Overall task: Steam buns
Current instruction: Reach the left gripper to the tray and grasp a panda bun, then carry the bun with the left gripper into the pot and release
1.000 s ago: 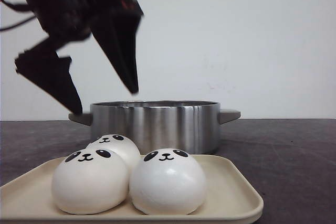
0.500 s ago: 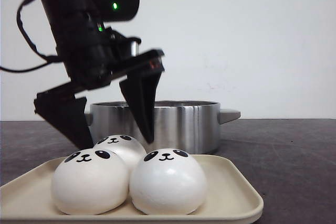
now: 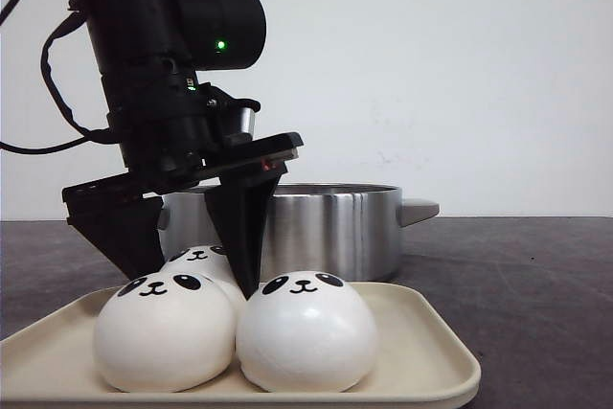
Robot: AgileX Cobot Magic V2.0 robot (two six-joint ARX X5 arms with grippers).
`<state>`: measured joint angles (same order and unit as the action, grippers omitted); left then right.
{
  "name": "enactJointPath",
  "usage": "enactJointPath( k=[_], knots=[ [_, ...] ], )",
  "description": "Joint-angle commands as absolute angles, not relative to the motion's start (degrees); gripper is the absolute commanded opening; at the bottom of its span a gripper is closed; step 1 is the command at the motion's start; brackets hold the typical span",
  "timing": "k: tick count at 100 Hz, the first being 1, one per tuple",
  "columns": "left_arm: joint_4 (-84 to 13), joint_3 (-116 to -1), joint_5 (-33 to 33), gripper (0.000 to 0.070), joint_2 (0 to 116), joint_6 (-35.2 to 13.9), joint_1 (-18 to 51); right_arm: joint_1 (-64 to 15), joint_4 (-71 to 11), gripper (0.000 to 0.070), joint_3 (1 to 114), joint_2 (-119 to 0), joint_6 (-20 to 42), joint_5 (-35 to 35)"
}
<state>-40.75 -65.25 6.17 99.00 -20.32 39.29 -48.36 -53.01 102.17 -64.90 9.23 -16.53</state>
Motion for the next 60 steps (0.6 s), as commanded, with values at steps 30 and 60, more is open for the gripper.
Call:
enactJointPath(
  k=[30,60],
  knots=[
    [-42.7,-66.4,5.4,0.0,97.2,-16.1,41.6,-49.0,-52.8,0.0008,103.2,-65.5,9.7,-16.6],
    [-42.3,-66.4,5.4,0.0,81.1,-15.1,45.3,-49.0,-52.8,0.0008,103.2,-65.5,9.6,-16.5]
  ],
)
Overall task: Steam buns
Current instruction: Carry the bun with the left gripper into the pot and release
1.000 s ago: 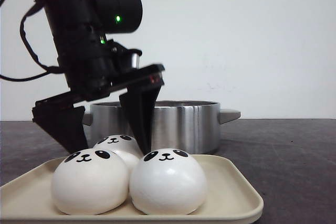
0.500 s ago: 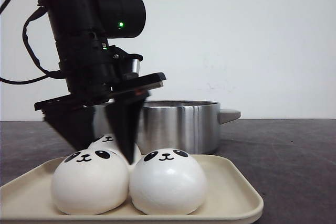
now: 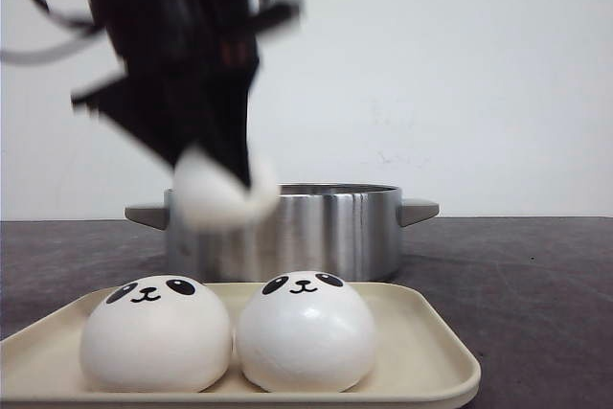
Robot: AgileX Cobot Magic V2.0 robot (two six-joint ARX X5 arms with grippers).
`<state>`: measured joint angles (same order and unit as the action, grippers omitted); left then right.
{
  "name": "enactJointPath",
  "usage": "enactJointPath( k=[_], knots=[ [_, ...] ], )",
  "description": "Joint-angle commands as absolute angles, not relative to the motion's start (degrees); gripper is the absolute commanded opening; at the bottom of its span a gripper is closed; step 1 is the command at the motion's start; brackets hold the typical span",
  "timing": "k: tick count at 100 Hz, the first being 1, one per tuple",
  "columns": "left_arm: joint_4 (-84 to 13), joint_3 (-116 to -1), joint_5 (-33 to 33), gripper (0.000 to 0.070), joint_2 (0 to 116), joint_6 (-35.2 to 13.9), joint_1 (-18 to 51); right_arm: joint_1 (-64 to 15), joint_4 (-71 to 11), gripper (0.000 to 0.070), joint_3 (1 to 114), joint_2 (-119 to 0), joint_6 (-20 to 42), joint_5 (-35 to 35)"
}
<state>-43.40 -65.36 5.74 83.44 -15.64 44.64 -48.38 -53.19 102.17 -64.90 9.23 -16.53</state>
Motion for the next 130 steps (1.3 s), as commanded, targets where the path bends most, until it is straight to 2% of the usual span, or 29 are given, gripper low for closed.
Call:
enactJointPath(
  k=[1,24,42,83,130],
  knots=[
    [-42.0,-66.4,5.4,0.0,80.6,-15.2,45.3,-49.0,-52.8,0.0008,103.2,-65.5,9.6,-16.5],
    [-32.6,-66.8,-1.8,0.0,72.6,-16.8,43.6,-49.0,-52.7,0.0008,103.2,-65.5,9.6,-16.5],
    [-27.1,-67.2,-2.0,0.0,73.7,-16.8,39.0,-49.0,-52.7,0.0008,103.2,-65.5,9.1,-16.5],
    [-17.9,-67.3,-1.3,0.0,85.2,-16.7,31.1,-49.0,-52.8,0.0008,103.2,-65.5,8.3,-16.5],
    [-18.6,-78.8,-0.4,0.0,102.5,-14.9,28.5,-49.0,-53.8,0.0008,103.2,-65.5,8.1,-16.5]
  ],
)
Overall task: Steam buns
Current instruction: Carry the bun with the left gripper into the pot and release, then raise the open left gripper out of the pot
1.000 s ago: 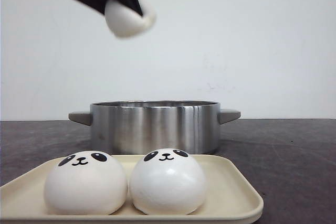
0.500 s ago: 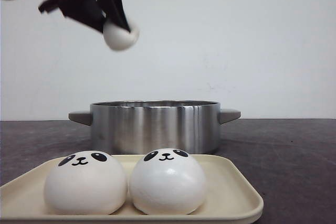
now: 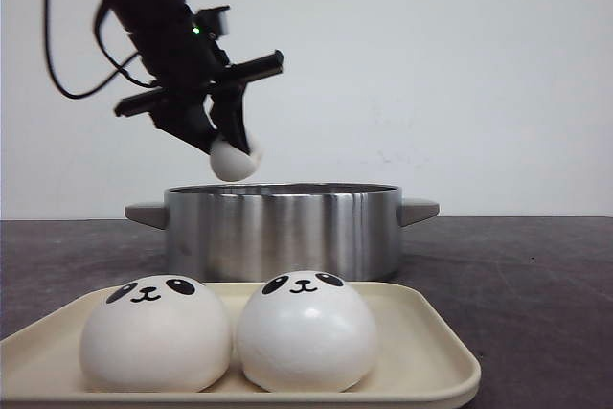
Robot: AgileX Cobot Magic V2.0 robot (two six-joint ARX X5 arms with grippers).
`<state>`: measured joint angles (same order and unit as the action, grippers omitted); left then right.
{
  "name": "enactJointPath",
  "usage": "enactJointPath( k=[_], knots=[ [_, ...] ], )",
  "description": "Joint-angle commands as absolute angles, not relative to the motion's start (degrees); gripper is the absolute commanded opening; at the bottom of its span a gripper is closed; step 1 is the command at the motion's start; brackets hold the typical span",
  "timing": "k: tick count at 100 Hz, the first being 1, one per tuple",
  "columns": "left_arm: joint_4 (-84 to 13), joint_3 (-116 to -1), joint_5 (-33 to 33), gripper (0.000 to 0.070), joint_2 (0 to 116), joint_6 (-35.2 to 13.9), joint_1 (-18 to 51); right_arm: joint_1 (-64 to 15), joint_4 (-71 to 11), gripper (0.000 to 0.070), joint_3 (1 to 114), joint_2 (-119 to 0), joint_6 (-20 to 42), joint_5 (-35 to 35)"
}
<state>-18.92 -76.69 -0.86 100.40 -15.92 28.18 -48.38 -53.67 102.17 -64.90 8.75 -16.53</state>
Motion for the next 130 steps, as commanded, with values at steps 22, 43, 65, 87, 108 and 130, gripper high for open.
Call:
enactJointPath(
  k=[22,43,65,87,108,130],
  knots=[
    [-19.5,-79.9,-0.2,0.0004,106.7,-14.6,28.5,-49.0,-56.7,0.0008,103.2,-65.5,8.1,-16.6],
    [-20.7,-79.9,-0.2,0.0245,108.4,-14.6,28.5,-49.0,-57.0,0.0008,103.2,-65.5,8.1,-16.5],
    [-20.6,-80.0,-0.3,0.0555,108.4,-14.6,28.5,-49.0,-57.1,0.0008,103.2,-65.5,8.2,-16.5],
    [-20.8,-80.4,-0.2,0.0614,108.3,-14.6,28.5,-49.0,-57.5,0.0008,103.2,-65.5,8.4,-16.5],
    [-28.8,-86.1,-3.4,0.0386,105.5,-14.4,28.4,-48.9,-59.0,0.0008,102.9,-65.7,8.3,-16.6],
    [-28.8,-86.3,-3.5,0.0387,93.2,-14.6,28.8,-48.8,-59.0,0.0009,98.0,-66.5,8.8,-16.3]
  ],
)
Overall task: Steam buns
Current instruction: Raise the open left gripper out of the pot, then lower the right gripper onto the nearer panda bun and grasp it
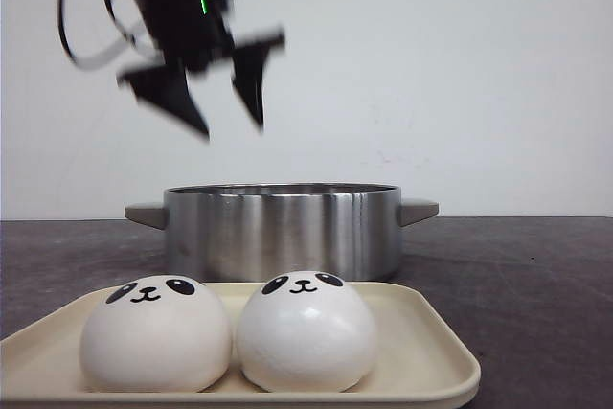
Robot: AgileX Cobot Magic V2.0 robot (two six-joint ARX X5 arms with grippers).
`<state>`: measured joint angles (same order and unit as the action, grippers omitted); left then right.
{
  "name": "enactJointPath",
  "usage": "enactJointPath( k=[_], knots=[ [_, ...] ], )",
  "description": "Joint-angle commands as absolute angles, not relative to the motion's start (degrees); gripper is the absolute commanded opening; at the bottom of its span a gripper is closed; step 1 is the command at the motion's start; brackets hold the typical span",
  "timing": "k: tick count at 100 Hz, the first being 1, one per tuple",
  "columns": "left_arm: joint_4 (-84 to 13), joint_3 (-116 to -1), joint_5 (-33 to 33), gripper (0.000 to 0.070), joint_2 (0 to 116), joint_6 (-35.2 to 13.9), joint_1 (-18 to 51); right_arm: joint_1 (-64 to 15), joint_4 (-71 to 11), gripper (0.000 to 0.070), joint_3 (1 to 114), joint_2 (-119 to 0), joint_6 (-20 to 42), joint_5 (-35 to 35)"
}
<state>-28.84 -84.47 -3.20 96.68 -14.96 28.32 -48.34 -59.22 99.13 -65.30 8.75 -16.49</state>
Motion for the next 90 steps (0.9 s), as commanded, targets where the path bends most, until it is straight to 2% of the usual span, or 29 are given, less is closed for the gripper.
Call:
enactJointPath(
  k=[1,15,29,48,59,64,73,79,84,90],
  knots=[
    [-28.9,-86.3,-3.5,0.0387,92.5,-14.6,28.8,-48.8,-59.0,0.0009,97.3,-66.6,9.1,-16.3],
    [-31.0,-86.3,-3.5,0.0387,82.9,-14.4,29.0,-48.8,-58.1,0.0009,89.1,-66.6,13.0,-14.5],
    [-33.9,-86.3,-3.5,0.0387,73.6,-14.3,29.3,-48.9,-53.4,0.0009,78.0,-66.6,18.0,-11.0],
    [-37.2,-86.3,-3.5,0.0387,62.9,-14.3,29.3,-50.0,-43.8,0.0009,65.4,-68.6,25.4,-1.6],
    [-39.6,-86.3,-3.6,0.0387,58.3,-14.3,29.3,-50.9,-42.0,0.0015,62.5,-71.4,28.0,1.1],
    [-41.2,-86.3,-3.6,0.0387,56.7,-14.3,29.3,-51.6,-42.2,0.0073,62.3,-73.2,28.6,1.6],
    [-44.2,-86.3,-3.7,0.0387,54.3,-14.3,29.3,-53.1,-42.1,0.03,62.3,-76.4,30.2,1.7],
    [-46.0,-86.3,-3.7,0.0387,53.0,-14.3,29.3,-54.1,-42.0,0.0406,62.3,-78.5,31.0,1.6],
    [-47.2,-86.3,-3.7,0.0387,52.1,-14.3,29.3,-54.7,-42.0,0.0446,62.3,-80.2,31.5,1.7],
    [-48.2,-86.3,-3.7,0.0387,51.2,-14.3,29.3,-55.4,-42.1,0.0457,62.3,-82.5,32.5,2.0]
  ],
)
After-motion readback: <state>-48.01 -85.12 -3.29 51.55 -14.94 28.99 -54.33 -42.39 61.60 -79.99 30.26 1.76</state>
